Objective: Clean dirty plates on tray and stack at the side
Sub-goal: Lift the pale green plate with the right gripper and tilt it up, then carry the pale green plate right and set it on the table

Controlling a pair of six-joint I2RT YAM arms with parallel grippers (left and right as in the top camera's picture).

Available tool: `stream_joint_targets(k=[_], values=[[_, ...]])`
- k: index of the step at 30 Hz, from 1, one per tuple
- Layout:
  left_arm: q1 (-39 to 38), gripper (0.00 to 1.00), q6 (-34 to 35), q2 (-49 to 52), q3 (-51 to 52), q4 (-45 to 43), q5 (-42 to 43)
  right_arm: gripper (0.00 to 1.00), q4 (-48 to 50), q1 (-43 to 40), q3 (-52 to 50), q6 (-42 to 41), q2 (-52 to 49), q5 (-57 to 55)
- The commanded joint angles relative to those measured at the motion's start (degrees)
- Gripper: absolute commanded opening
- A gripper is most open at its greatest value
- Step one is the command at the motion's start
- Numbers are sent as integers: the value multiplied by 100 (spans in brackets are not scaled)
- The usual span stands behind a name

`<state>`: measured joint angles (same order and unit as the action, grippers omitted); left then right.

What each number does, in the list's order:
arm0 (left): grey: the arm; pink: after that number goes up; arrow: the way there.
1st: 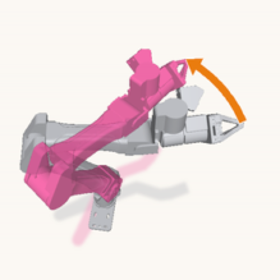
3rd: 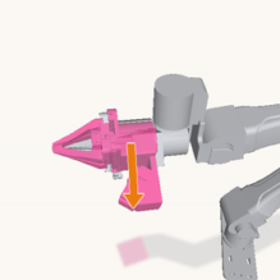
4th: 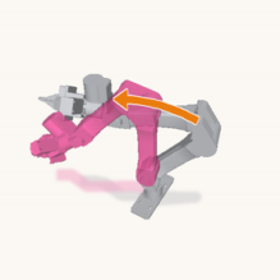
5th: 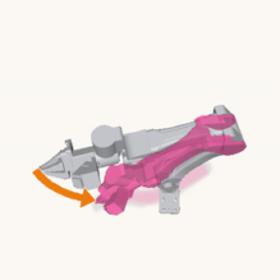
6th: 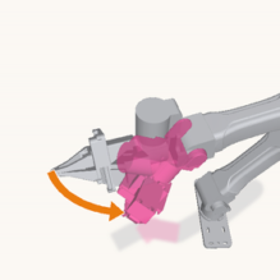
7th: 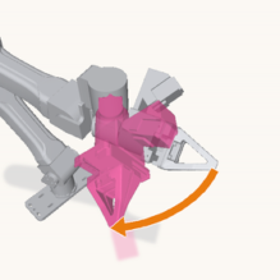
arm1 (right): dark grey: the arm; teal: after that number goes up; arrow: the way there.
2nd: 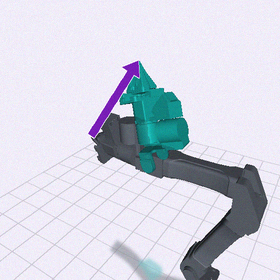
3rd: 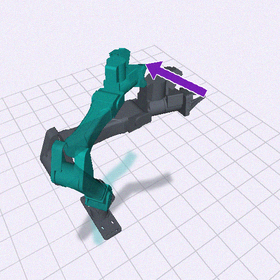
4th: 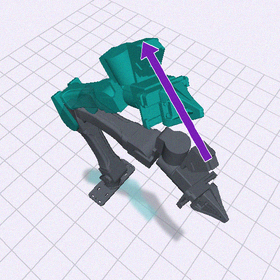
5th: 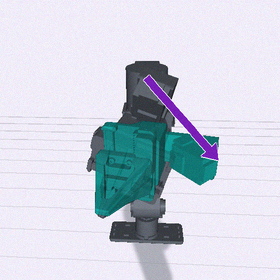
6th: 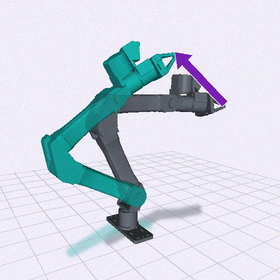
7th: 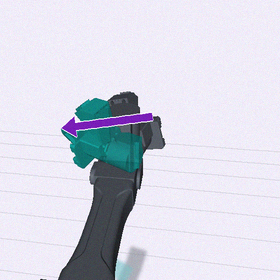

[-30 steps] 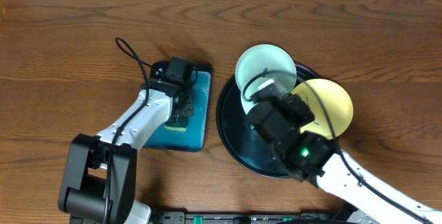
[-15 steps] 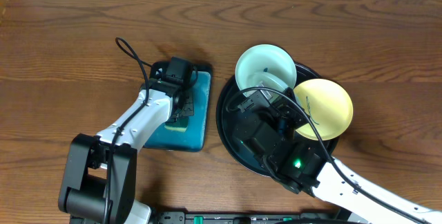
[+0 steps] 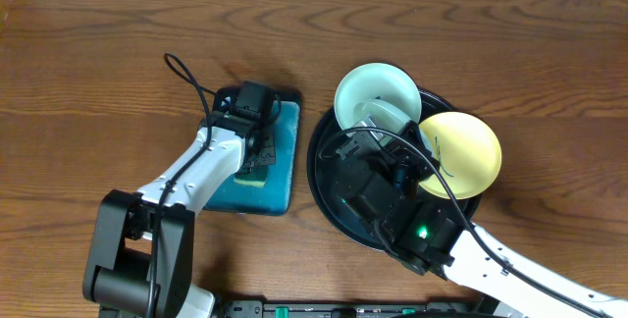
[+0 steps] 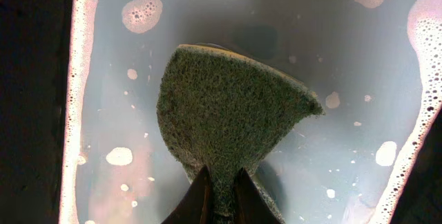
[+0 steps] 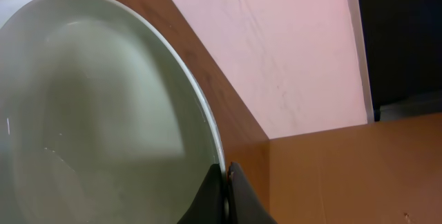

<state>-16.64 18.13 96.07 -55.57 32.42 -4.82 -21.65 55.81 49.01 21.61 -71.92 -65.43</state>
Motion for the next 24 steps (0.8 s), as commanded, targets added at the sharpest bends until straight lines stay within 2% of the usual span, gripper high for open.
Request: stream_joint_targets(k=[1,11,14,18,19,24], values=[[20,8,-52,17,98,4,15,1,26,85,125,31,90,-186],[20,8,-52,17,98,9,15,1,109,-35,125,-254,87,-179],[20,9,-52,17,98,26,15,1,103,-348,125,-1128,87,-103],[20,8,-52,17,98,81,15,1,-85,-1029,122,-2583,87,590],[20,9,-52,17,98,103,15,1,-236,-1473,122,-3338,87,1178],[20,8,-55,17,98,116,15,1,-428,-2894,122,-4892,87,3143]])
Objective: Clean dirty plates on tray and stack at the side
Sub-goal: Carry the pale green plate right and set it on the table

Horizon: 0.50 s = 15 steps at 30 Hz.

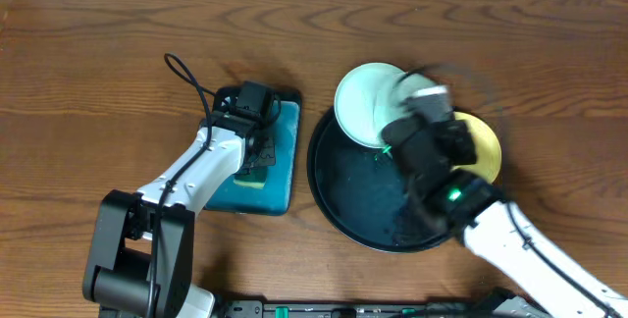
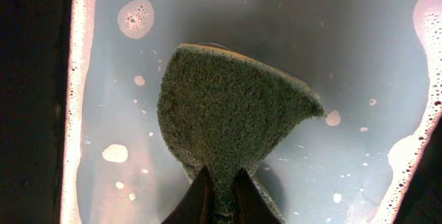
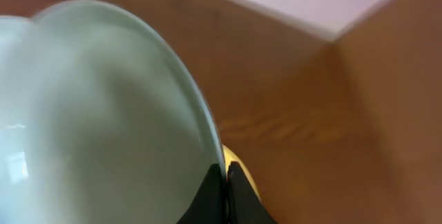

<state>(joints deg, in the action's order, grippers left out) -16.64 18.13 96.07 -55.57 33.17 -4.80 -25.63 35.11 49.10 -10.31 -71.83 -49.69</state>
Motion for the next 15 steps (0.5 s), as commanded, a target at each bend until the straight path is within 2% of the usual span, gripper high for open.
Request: stream_joint_targets(k=[1,6,15], values=[[20,8,-55,17,98,44,13,1,-24,-1060,114,-1847,81,1873],[20,8,-55,17,98,42,13,1,7,-2583,114,-2457,79,3257],[20,8,-55,17,98,39,13,1,-247,-5130,109,-3270,57,4052]])
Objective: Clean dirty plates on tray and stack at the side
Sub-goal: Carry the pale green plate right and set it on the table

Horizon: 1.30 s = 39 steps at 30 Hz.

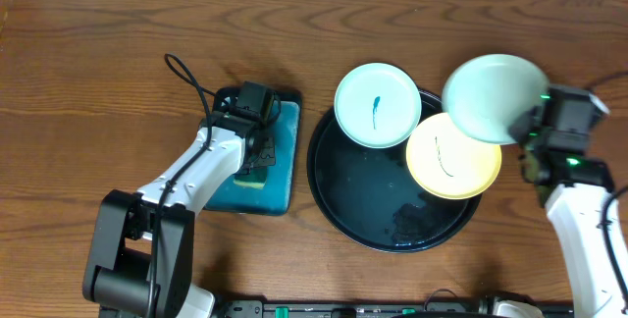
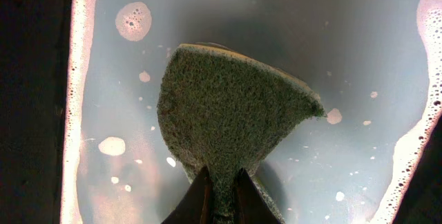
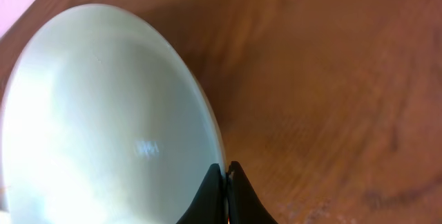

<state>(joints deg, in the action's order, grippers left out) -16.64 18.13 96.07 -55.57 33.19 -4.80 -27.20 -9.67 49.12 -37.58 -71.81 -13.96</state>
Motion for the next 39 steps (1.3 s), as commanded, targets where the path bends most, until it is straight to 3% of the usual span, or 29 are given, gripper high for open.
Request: stream_joint_targets(k=[1,6,9,17,21,25,28,31,33,35,39], values=[[20,8,-55,17,98,37,13,1,-129,-839,103,-597,44,483],[20,8,-55,17,98,39,13,1,-313,-2024,101,-782,-157,472],[20,9,-52,17,98,42,15,1,-409,-2323,101,-778,-389,363],[20,8,-52,17,98,39,15,1,-555,-2393,98,-778,-1412,264],[20,8,-52,17,98,37,15,1,-181,-2354,98,-378,-1899,944],[20,8,-52,17,98,44,15,19,133,-2308,98,37,-2046,1604],[20,8,-52,17,98,42,15,24,310,-2282,101,332,-2044,1985],[20,8,-52,17,98,37,15,31,564,-2232,101,804,-2044,2750],[20,9,-52,17,98,42,15,40,669,-2170,103,1613,-2044,3936],[20,8,-52,17,98,39,15,39,623,-2105,103,2245,-2044,4524],[20,9,-52,17,98,42,15,42,343,-1899,103,2750,-2041,4616]])
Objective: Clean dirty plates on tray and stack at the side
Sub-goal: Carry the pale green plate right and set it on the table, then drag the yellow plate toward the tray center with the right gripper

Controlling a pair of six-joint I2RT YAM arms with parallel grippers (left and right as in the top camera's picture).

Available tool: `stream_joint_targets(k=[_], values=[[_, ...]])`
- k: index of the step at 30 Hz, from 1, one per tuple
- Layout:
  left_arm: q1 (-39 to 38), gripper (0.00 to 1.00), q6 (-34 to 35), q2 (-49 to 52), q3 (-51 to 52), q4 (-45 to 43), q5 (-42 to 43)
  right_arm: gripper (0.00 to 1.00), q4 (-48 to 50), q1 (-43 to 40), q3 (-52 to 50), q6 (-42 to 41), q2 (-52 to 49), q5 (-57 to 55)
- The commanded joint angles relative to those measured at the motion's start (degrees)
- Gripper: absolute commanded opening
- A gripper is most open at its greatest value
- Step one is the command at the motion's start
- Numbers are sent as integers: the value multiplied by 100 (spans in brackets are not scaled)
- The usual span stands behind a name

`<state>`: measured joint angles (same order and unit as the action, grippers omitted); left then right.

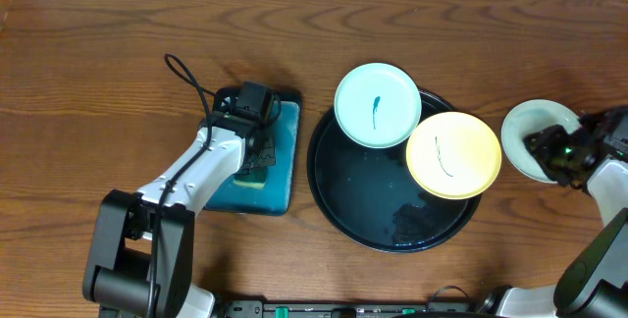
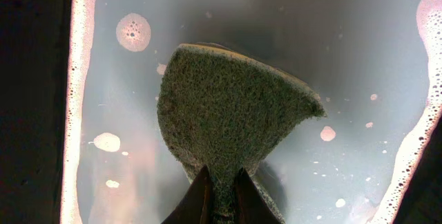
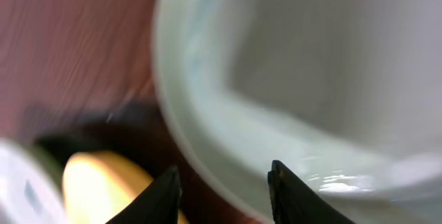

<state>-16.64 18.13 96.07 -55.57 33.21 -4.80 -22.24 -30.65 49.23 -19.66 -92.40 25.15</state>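
A clean pale green plate [image 1: 527, 132] lies on the table to the right of the round black tray [image 1: 358, 195]. My right gripper [image 1: 548, 152] is open at its near edge; in the right wrist view the plate [image 3: 311, 72] fills the frame and its rim runs between the spread fingers of the gripper [image 3: 224, 186]. On the tray rest a pale green plate [image 1: 378, 104] with a blue mark and a yellow plate [image 1: 453, 154] with a dark mark. My left gripper [image 2: 221, 191] is shut on a green sponge [image 2: 231, 106] in soapy water.
The teal wash basin [image 1: 280, 176] with foamy water stands left of the tray, with the left arm [image 1: 191, 176] reaching into it. A black cable [image 1: 186, 73] loops behind the basin. Bare wood lies at the far left and along the back.
My right gripper, then shut on the pale green plate's rim in the air over the tray's right side, is now open. The plate lies on the table right of the tray. The left arm is unchanged.
My right gripper held the pale green plate over the tray, covering the other plates. It then had the plate over the tray's back right, then beyond its right edge. Now the plate lies on the table, let go. The left gripper stayed shut on the sponge in the basin.
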Motion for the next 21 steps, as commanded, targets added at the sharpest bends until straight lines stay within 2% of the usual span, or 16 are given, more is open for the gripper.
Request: stream_joint_targets(k=[1,5,12,14,16,21], values=[[20,8,-52,17,98,39,15,43,-254,273,92,1121,20,697],[20,8,-52,17,98,39,15,45,-761,621,92,1416,20,98],[20,8,-50,17,98,57,15,39,-1040,933,90,1416,20,-568],[20,8,-50,17,98,68,15,30,-1032,988,90,1416,17,-568],[20,9,-52,17,98,79,15,11,-1029,1049,90,1414,17,-570],[20,8,-52,17,98,79,13,1,-1056,1062,85,1410,17,-586]])
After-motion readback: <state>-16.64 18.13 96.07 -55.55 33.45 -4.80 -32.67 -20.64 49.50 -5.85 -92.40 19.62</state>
